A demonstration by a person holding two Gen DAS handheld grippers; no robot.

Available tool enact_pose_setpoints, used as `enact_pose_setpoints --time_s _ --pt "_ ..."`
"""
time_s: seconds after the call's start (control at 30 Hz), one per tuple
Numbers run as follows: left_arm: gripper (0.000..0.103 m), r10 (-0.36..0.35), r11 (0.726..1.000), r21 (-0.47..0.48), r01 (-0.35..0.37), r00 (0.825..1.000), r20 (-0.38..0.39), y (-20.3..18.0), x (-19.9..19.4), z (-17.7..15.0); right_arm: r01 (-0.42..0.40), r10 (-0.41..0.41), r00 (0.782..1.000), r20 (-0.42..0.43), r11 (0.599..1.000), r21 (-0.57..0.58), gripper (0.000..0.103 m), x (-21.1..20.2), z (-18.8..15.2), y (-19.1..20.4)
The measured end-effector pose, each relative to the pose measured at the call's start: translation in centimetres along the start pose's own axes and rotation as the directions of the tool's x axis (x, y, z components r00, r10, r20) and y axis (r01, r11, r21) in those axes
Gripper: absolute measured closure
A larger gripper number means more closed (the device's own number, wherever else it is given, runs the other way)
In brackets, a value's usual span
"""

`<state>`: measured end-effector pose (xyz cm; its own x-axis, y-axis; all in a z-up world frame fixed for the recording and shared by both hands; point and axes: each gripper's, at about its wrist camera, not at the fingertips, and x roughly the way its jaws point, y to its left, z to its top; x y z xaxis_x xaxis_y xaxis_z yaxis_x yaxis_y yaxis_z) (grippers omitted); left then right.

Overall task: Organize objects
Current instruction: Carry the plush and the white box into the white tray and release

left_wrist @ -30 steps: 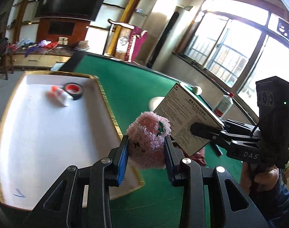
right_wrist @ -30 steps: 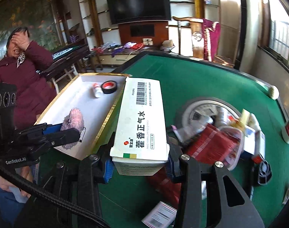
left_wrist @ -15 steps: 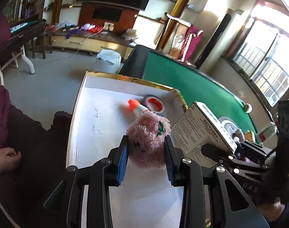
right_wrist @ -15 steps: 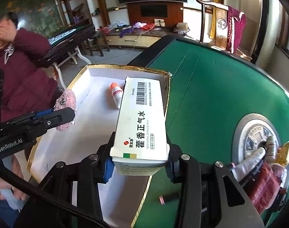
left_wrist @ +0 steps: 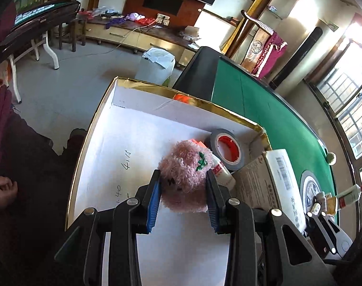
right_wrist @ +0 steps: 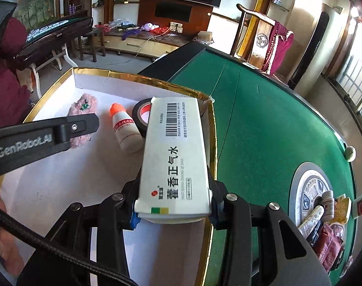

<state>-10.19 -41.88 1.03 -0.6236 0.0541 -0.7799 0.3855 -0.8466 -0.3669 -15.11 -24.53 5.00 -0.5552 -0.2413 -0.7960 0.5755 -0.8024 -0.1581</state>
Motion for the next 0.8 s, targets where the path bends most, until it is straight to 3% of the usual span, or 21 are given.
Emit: enact_pose_setpoints --time_s 0.17,0.23,0.3,0.33,0.37,0.53,0.8 --pt "0.069 -0.006 1.0 0.009 0.006 1.0 -0.012 -0.3 0.4 -0.3 -0.073 0.075 0.997 -0.032 0.996 0.052 0.062 0.4 0.2 -1.3" --pt "0.063 0.012 1.0 0.025 -0.012 1.0 -0.014 -0.6 0.3 -0.4 -0.093 0.095 0.995 -0.025 0.993 0.066 0.059 -0.2 0.3 -2.0" --pt "0.053 0.014 0.999 0.031 -0.014 1.0 -0.007 -1.0 0.1 -0.5 -0.091 0.092 0.996 -0.005 0.994 0.058 0.049 -1.1 0.3 -2.2" --pt "0.044 0.023 0.999 0.031 -0.023 1.0 -0.006 -1.2 0.0 -0.5 -0.084 0.084 0.996 0.007 0.995 0.049 0.037 -1.5 0.4 -2.2" --pt "0.041 0.033 0.999 0.03 -0.033 0.999 -0.008 -1.4 -0.1 -0.5 -0.067 0.066 0.997 0.034 0.997 0.038 0.03 -2.4 0.4 -2.3" --pt "0.041 0.048 0.998 0.047 -0.049 0.999 0.022 -2.2 -1.6 -0.7 -0.086 0.083 0.992 0.089 0.996 0.025 0.028 -5.5 -0.3 -2.8" --pt "0.041 0.032 0.994 0.1 -0.042 0.995 0.096 -4.6 -5.3 -2.8 -0.231 0.218 0.966 0.139 0.969 0.092 0.028 -10.9 -4.0 -6.7"
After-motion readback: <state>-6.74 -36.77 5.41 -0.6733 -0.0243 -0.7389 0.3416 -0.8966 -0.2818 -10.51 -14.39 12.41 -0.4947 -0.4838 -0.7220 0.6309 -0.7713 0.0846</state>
